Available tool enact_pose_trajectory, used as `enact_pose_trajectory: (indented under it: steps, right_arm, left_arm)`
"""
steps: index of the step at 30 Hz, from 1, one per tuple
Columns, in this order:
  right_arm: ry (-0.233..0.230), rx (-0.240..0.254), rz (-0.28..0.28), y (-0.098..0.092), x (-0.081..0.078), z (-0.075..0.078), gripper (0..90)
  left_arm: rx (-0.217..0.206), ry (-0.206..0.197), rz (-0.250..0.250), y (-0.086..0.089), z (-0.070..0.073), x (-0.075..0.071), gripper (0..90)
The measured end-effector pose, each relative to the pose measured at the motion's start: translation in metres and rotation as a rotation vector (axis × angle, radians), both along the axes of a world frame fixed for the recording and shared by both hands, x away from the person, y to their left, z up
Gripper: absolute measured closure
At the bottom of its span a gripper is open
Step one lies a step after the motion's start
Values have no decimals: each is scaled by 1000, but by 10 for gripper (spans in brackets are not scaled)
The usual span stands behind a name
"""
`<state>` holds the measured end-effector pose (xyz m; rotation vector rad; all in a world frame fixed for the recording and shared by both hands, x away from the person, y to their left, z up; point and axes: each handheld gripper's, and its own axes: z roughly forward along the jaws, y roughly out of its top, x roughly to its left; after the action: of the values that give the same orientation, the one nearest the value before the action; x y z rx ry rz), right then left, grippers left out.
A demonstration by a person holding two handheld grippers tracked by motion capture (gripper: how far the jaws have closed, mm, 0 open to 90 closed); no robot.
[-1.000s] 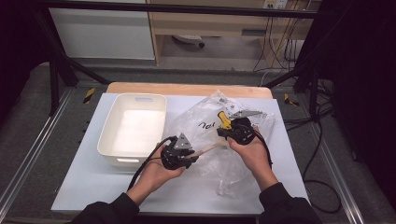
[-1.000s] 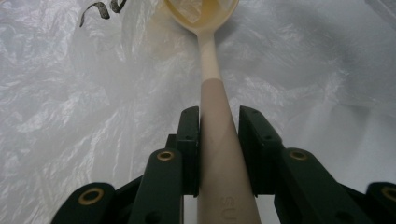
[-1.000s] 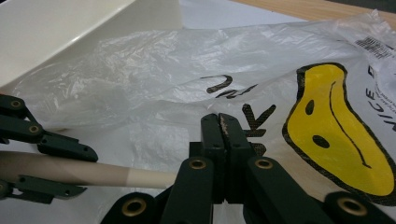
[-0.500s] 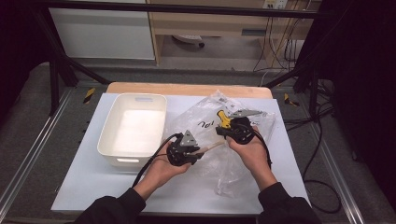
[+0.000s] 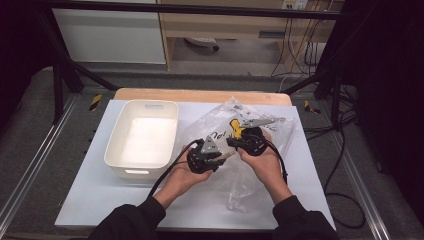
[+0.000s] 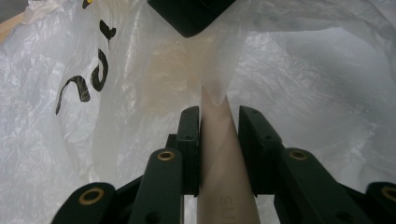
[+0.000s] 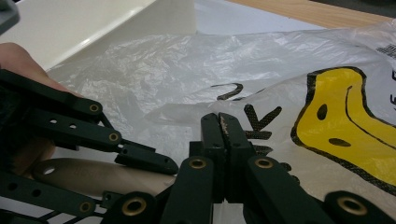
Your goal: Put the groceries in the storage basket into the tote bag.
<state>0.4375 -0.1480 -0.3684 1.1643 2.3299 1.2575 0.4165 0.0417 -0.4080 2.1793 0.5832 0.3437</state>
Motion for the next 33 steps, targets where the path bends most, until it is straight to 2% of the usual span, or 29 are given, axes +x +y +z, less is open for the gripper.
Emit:
enact_pose_trajectory:
  steps: [11, 14, 26, 33]
  right_arm:
    - [6, 6, -1, -2, -5, -3, 900]
    - [5, 5, -5, -3, -5, -5, 900]
    - [-17, 6, -34, -19, -6, 1, 900]
    - [-21, 6, -30, -21, -5, 4, 900]
  left_arm:
    - [-13, -15, 4, -11, -6, 6, 701]
    - [-4, -8, 0, -14, -8, 8, 702]
    - [4, -3, -3, -16, -13, 12, 702]
    - [-22, -26, -7, -19, -12, 11, 703]
